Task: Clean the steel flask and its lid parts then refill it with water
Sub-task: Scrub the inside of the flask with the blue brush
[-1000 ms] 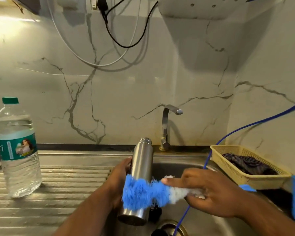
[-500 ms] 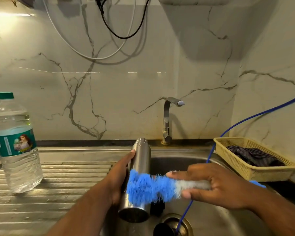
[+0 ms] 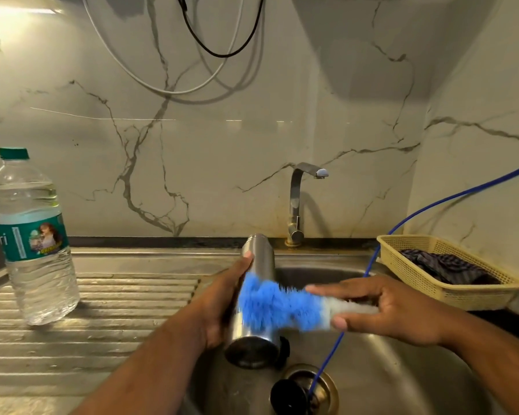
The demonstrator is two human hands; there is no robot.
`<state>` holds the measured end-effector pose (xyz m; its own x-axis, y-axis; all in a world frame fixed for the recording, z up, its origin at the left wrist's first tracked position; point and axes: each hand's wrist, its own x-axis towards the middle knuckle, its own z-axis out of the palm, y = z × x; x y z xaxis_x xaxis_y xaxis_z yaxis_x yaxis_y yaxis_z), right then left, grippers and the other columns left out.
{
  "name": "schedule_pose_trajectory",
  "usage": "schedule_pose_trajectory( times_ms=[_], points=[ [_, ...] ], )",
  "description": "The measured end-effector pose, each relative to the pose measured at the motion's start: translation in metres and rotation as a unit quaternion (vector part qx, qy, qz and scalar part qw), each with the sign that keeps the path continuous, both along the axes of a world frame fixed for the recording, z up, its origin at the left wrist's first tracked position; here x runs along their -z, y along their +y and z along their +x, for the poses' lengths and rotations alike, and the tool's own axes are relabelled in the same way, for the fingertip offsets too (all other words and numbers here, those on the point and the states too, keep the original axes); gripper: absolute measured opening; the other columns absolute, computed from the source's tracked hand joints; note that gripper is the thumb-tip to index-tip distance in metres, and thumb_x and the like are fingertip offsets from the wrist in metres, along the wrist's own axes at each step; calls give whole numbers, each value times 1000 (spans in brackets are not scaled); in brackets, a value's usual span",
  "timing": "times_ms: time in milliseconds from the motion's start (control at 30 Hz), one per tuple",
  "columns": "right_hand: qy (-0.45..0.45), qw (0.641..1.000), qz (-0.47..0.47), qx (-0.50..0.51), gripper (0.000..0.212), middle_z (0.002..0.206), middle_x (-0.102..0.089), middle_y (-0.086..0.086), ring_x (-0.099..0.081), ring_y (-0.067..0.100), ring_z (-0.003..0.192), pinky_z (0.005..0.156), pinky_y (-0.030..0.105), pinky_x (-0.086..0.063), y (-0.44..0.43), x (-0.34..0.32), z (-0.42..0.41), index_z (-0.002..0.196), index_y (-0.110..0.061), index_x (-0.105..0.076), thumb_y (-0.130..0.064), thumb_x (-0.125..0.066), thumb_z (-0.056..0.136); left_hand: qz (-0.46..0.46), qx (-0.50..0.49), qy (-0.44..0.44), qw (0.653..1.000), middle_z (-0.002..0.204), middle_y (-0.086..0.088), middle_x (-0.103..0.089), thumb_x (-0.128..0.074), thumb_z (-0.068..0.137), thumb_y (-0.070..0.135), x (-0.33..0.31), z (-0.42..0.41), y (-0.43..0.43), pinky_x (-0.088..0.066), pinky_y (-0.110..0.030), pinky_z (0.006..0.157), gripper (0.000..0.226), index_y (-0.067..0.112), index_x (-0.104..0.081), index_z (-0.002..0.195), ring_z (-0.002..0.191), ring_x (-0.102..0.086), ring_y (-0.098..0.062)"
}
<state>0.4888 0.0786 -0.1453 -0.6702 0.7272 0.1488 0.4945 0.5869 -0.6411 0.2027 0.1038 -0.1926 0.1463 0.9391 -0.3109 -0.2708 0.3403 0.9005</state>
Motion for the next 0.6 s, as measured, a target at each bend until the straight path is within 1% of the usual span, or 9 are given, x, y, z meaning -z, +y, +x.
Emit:
schedule_pose_trajectory(
  times_ms=[33,67,167,233,300,333,400,533,600],
  points=[
    [20,999,19,33,48,129,-63,-31,-61,-3,118,101,27,-51,3,2,-1,132,-62,-55,-45,-69,89,10,16,8,1000,104,-22,-74,-86,52,75,-2,2,-1,-59,-43,70,111,7,-56,135,82,-74,-36],
    [32,996,43,74,49,130,-62,-33,-60,-6,118,104,31,-51,6,5,-2,132,-66,-51,-50,-67,88,15,21,13,1000,102,-23,-73,-84,53,77,-4,4,-2,-59,-42,69,109,7,-59,132,79,-73,-37],
    [47,984,91,145,51,133,-58,-37,-56,-12,120,108,37,-49,14,13,-3,135,-70,-44,-60,-61,88,-3,32,-21,999,115,-32,-69,-54,91,67,-6,8,-6,-60,-43,70,74,6,-57,133,83,-71,-44],
    [54,990,52,120,50,130,-60,-37,-58,-14,115,103,28,-51,10,10,-2,138,-63,-48,-52,-64,91,-19,25,-15,999,116,-34,-68,-42,98,56,-6,8,-5,-60,-41,65,65,4,-57,134,79,-71,-43],
    [28,998,-30,57,48,120,-67,-32,-63,-13,92,80,13,-52,0,2,-2,139,-52,-55,-39,-66,94,-26,13,-7,1000,106,-29,-72,-46,94,54,-4,5,0,-59,-39,62,67,2,-58,134,76,-71,-40],
    [2,998,-56,27,47,120,-68,-29,-63,-10,87,73,13,-50,-3,-1,-2,138,-50,-57,-36,-67,94,-28,7,-1,1000,101,-27,-73,-50,92,56,-4,4,0,-58,-40,64,67,3,-59,133,76,-72,-39],
    [-17,998,-55,9,45,124,-67,-27,-65,-7,97,75,14,-51,-5,-2,-3,136,-50,-59,-35,-67,94,-24,0,16,1000,97,-24,-74,-56,91,61,-1,2,2,-58,-41,67,67,6,-59,130,75,-73,-36],
    [90,983,44,154,42,95,-68,-38,-62,-13,74,57,6,-43,1,6,-10,130,-58,-55,-37,-65,95,-22,36,24,999,94,-25,-67,-69,81,62,-5,3,-4,-61,-56,68,78,2,-56,129,70,-70,-39],
    [111,976,57,177,42,92,-67,-40,-61,-15,73,54,5,-42,4,9,-10,132,-59,-53,-40,-64,95,-19,34,21,999,89,-24,-68,-71,79,62,-7,5,-5,-61,-53,68,79,1,-56,127,70,-70,-39]
  ],
)
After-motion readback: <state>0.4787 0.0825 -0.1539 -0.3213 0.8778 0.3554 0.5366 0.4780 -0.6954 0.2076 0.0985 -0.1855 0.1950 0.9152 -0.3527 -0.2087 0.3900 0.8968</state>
